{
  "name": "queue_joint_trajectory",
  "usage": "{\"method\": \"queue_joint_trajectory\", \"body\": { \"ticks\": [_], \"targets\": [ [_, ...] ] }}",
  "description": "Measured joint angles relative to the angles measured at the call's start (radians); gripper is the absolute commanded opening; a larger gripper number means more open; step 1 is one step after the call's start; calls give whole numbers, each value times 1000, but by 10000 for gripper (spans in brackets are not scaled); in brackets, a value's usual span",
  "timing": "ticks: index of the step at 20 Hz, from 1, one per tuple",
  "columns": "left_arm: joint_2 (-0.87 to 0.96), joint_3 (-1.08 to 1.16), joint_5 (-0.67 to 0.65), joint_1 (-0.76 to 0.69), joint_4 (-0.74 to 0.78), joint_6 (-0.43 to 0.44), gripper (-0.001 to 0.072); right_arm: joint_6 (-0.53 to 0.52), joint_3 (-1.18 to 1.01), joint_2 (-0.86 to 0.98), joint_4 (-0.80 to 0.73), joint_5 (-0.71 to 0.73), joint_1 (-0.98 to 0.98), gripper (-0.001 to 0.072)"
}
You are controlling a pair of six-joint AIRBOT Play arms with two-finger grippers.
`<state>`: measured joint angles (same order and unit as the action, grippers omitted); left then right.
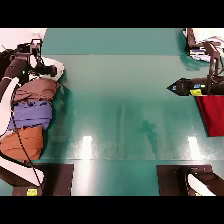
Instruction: Fold the shirts.
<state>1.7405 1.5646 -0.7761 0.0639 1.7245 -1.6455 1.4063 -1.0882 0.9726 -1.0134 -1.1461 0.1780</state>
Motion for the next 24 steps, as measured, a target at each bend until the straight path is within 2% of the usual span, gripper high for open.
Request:
{"method": "queue_joint_trajectory", "body": {
  "ticks": [1, 2, 8, 11, 15, 19, 24],
  "targets": [
    [9, 2, 8, 4, -6, 0, 88, 0, 0, 0, 0, 5, 0, 17],
    [16, 6, 9, 6, -8, 1, 33, 0, 0, 0, 0, 11, 0, 17],
    [-34, 124, -56, 14, -7, 2, 24, 0, -10, 0, 0, 24, 0, 17],
    [-150, 232, -101, 15, -19, 11, 24, 0, -72, -1, 0, 31, 0, 17],
    [-367, 391, -196, -22, -85, 87, 22, 0, -230, -1, -5, 69, -4, 16],
    [-545, 451, -306, -160, -103, 137, 22, 0, -385, -2, -9, 104, -6, 17],
    [-586, 382, -425, -458, -106, 120, 23, -1, -520, -2, -10, 106, -6, 17]
  ]
}}
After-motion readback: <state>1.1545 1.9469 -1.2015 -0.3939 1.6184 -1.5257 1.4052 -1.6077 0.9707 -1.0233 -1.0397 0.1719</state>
